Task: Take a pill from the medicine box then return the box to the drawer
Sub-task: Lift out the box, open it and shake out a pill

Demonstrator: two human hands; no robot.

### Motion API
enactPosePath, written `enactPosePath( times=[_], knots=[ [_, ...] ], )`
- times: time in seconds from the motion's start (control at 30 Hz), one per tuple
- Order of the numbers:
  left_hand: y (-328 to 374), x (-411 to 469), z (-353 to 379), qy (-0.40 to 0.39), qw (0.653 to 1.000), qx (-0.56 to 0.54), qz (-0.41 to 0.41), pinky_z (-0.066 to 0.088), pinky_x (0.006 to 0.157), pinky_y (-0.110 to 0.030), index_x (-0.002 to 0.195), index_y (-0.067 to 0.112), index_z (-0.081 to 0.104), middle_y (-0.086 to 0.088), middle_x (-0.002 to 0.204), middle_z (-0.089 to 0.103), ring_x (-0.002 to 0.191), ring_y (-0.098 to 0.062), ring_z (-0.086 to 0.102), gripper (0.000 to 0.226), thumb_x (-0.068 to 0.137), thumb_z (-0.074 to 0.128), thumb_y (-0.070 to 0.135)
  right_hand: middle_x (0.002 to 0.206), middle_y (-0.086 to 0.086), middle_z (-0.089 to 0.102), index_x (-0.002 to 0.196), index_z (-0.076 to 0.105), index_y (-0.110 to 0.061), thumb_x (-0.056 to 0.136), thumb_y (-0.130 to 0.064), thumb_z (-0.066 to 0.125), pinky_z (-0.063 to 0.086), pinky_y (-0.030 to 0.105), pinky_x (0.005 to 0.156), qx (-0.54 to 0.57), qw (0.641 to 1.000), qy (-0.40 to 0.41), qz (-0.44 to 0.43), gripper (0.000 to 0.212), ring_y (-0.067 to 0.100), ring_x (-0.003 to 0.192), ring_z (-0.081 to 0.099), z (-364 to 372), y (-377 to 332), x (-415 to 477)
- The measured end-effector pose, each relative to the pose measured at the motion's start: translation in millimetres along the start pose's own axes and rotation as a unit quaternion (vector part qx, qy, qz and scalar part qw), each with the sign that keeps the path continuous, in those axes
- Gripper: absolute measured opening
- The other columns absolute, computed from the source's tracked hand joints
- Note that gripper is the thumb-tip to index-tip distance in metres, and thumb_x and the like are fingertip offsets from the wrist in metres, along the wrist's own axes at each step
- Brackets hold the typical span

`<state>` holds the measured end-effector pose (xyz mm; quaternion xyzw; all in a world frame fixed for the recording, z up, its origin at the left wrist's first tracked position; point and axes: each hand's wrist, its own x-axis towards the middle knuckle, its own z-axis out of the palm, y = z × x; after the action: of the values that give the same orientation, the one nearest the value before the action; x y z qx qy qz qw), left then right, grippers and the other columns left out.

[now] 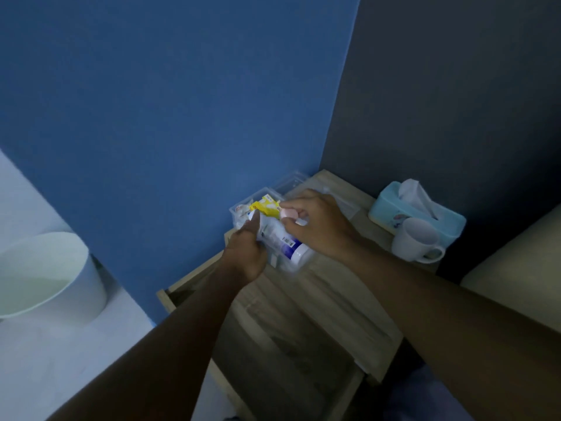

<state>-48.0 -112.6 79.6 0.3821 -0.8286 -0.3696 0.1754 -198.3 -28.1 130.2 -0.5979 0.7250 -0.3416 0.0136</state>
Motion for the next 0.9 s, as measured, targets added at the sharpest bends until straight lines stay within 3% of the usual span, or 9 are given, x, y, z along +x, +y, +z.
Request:
enactPosePath(
  times=[0.07, 0.17, 0.3, 0.47, 0.57, 0.77, 0.83, 0.9],
  knots=[
    [25, -11, -5, 0.005, 0.987, -0.152, -0.044, 0.039, 0.099, -0.019, 0.149, 0.012, 0.04, -0.011, 0.138, 0.058, 0.125, -0.027, 0.055, 0.053, 0.098, 0.046, 0.004, 0.09, 0.01, 0.073, 0.1, 0.08, -0.008, 0.083, -0.014, 0.076, 0.055, 0.037, 0.078, 0.013, 1.0, 0.006, -0.006, 0.019, 0.021, 0.082, 0.069, -22, -11, -10],
    [66, -30, -8, -0.044, 0.898, -0.43, -0.086, 0.048, 0.097, -0.026, 0.133, 0.001, 0.057, -0.019, 0.126, 0.066, 0.113, -0.029, 0.062, 0.036, 0.1, 0.044, 0.008, 0.092, 0.011, 0.073, 0.106, 0.079, -0.009, 0.083, -0.016, 0.079, 0.056, 0.041, 0.08, 0.039, 0.999, 0.009, -0.015, 0.024, 0.022, 0.084, 0.07, -52, -27, -22],
    [96, -59, -2, -0.069, 0.821, -0.564, -0.065, 0.052, 0.1, -0.032, 0.127, -0.004, 0.06, -0.018, 0.12, 0.069, 0.102, -0.024, 0.066, 0.04, 0.106, 0.037, 0.022, 0.094, 0.014, 0.074, 0.108, 0.078, -0.006, 0.081, -0.012, 0.081, 0.056, 0.043, 0.082, 0.048, 0.998, 0.01, -0.037, 0.027, 0.027, 0.087, 0.071, -88, -39, -38],
    [116, -81, 12, -0.069, 0.762, -0.64, -0.069, 0.055, 0.094, -0.026, 0.107, 0.002, 0.067, -0.006, 0.091, 0.078, 0.088, -0.015, 0.074, 0.03, 0.104, 0.044, 0.02, 0.094, 0.012, 0.076, 0.106, 0.08, -0.006, 0.084, -0.01, 0.079, 0.057, 0.042, 0.08, 0.044, 0.997, -0.008, -0.055, 0.023, 0.025, 0.086, 0.072, -115, -46, -58],
    [122, -89, 16, -0.082, 0.755, -0.645, -0.083, 0.054, 0.095, -0.027, 0.105, 0.0, 0.067, -0.007, 0.087, 0.077, 0.086, -0.013, 0.075, 0.03, 0.103, 0.045, 0.021, 0.091, 0.009, 0.077, 0.098, 0.081, -0.004, 0.081, -0.008, 0.08, 0.057, 0.038, 0.078, 0.036, 0.996, -0.007, -0.076, 0.018, 0.02, 0.085, 0.072, -124, -46, -70],
    [125, -99, 28, -0.086, 0.728, -0.672, -0.106, 0.054, 0.096, -0.031, 0.107, -0.007, 0.065, -0.019, 0.094, 0.076, 0.087, -0.019, 0.075, 0.036, 0.104, 0.042, 0.021, 0.107, 0.004, 0.078, 0.106, 0.079, -0.004, 0.081, 0.0, 0.079, 0.055, 0.024, 0.095, 0.071, 0.994, -0.061, -0.062, 0.025, 0.01, 0.104, 0.072, -132, -40, -85],
    [125, -100, 31, -0.088, 0.72, -0.68, -0.112, 0.052, 0.101, -0.035, 0.11, -0.007, 0.064, -0.023, 0.106, 0.073, 0.096, -0.022, 0.073, 0.035, 0.104, 0.042, 0.02, 0.113, 0.003, 0.077, 0.112, 0.077, -0.005, 0.079, -0.001, 0.081, 0.054, 0.021, 0.098, 0.138, 0.986, -0.089, -0.008, 0.034, 0.007, 0.109, 0.071, -135, -38, -85],
    [124, -100, 32, -0.087, 0.718, -0.681, -0.117, 0.048, 0.105, -0.037, 0.112, -0.006, 0.064, -0.024, 0.117, 0.069, 0.105, -0.024, 0.069, 0.034, 0.103, 0.044, 0.019, 0.122, -0.002, 0.072, 0.123, 0.071, -0.011, 0.076, -0.016, 0.086, 0.051, 0.022, 0.102, 0.198, 0.972, -0.113, 0.061, 0.05, 0.002, 0.115, 0.066, -136, -38, -85]
  ],
)
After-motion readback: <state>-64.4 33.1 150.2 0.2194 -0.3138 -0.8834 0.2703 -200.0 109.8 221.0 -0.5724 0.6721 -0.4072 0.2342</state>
